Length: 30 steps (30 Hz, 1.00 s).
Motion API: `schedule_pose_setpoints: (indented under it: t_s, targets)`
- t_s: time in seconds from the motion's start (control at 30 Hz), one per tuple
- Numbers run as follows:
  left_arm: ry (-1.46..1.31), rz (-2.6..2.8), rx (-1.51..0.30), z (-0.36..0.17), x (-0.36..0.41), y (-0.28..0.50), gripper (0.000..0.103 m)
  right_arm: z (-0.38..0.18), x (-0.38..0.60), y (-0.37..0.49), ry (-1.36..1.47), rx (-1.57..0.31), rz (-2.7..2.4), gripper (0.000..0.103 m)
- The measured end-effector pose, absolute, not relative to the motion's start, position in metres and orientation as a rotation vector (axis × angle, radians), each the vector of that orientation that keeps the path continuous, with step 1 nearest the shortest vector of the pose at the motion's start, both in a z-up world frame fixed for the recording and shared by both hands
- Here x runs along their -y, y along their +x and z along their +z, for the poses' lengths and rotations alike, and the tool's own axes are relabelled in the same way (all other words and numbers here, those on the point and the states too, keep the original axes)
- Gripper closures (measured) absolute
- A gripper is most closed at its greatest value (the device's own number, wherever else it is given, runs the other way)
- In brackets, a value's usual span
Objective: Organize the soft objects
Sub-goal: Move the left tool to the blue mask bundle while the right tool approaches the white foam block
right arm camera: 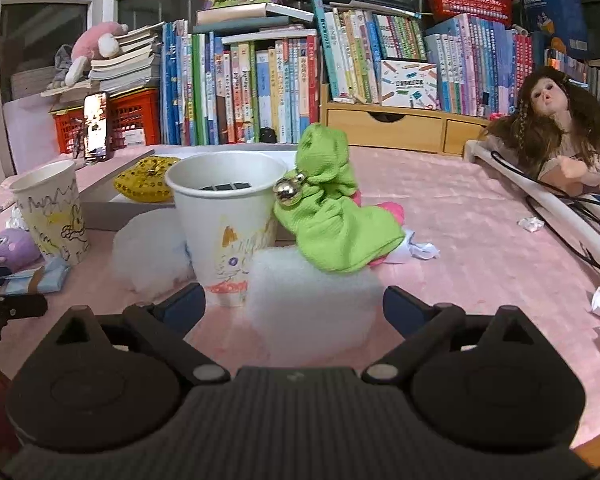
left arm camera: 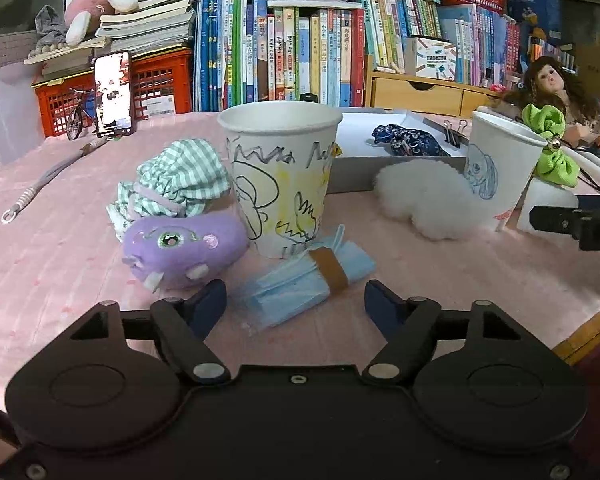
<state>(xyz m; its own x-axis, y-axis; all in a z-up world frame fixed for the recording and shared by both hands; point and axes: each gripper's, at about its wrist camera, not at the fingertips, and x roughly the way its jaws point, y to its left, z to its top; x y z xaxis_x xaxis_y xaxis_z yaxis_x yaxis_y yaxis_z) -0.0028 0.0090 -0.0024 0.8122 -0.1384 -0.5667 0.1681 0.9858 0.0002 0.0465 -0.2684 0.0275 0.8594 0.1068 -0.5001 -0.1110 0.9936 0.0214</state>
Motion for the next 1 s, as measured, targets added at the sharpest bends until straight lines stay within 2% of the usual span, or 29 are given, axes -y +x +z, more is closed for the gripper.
schedule_pose_setpoints:
  t_s: [0.27, 0.57, 0.9, 1.0]
  targets:
    - [0.033, -0.185, -0.606, 0.0, -0.004, -0.003, 0.033, 0.029, 0.266, 0.041, -0.011, -0.523, 0.117, 0.017]
    - [0.031, -0.204, -0.602, 0.002, 0.005, -0.005, 0.034, 0.03, 0.264, 0.034, -0.026, -0.522, 0.109, 0.025]
    - [0.004, -0.254, -0.613, 0.002, 0.02, -0.004, 0.038, 0.029, 0.262, 0.029, -0.037, -0.522, 0.097, 0.025]
    - [0.006, -0.273, -0.613, 0.001, 0.027, -0.004, 0.042, 0.028, 0.263, 0.029, -0.02, -0.534, 0.099, 0.025]
